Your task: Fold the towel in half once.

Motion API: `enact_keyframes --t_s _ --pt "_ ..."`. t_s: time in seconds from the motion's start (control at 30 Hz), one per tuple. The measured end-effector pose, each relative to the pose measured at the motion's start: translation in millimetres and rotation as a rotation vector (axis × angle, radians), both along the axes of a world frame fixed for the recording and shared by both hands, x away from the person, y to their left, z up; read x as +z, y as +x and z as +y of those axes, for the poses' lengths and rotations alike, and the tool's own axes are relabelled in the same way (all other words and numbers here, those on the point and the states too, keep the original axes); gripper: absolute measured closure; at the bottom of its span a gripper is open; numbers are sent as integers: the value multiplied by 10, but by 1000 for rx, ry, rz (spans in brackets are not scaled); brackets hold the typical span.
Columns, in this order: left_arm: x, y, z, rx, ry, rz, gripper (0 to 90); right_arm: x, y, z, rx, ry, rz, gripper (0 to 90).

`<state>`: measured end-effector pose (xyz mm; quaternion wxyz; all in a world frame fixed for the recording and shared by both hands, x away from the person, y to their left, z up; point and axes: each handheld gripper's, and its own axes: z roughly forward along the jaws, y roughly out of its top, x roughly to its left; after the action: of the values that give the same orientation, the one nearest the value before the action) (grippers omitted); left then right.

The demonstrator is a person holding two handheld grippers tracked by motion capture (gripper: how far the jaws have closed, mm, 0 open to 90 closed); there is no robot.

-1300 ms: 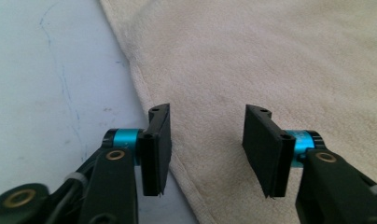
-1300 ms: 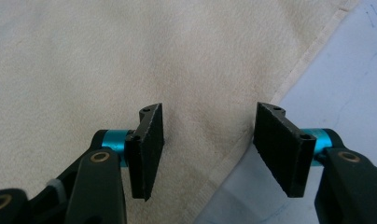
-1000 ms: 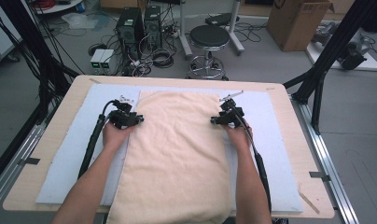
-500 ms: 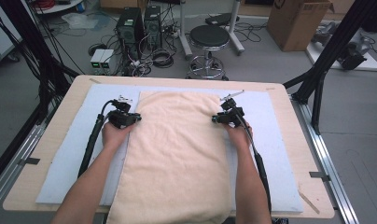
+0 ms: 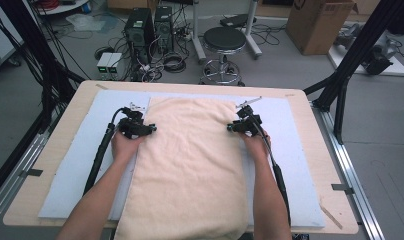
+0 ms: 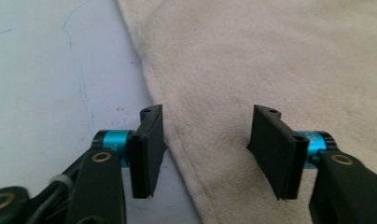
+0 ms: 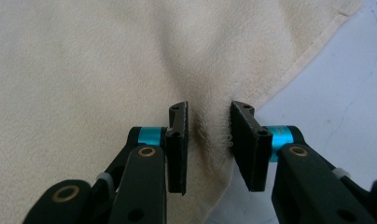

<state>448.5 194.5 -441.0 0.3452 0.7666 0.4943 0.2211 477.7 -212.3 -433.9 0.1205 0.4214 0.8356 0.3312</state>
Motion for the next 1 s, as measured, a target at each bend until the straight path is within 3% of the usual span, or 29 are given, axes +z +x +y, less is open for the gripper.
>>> enact_keyframes --t_s 0.13,0.33,0.43,0.67,0.9,1.0 --pt "-12 10 10 -19 -39 7 521 -1 3 -6 2 3 2 680" --pt "-14 6 3 -58 -100 32 820 0 -1 -1 1 3 1 710" --pt "-12 4 3 -53 -114 38 842 3 -5 8 25 16 11 800" --pt "25 -33 23 -83 -99 63 845 14 -36 21 26 14 16 821" --pt "98 -107 44 -141 -88 85 844 35 -112 -4 73 15 20 824" --pt "93 -161 88 -155 -123 90 844 44 -147 -28 92 24 31 824"
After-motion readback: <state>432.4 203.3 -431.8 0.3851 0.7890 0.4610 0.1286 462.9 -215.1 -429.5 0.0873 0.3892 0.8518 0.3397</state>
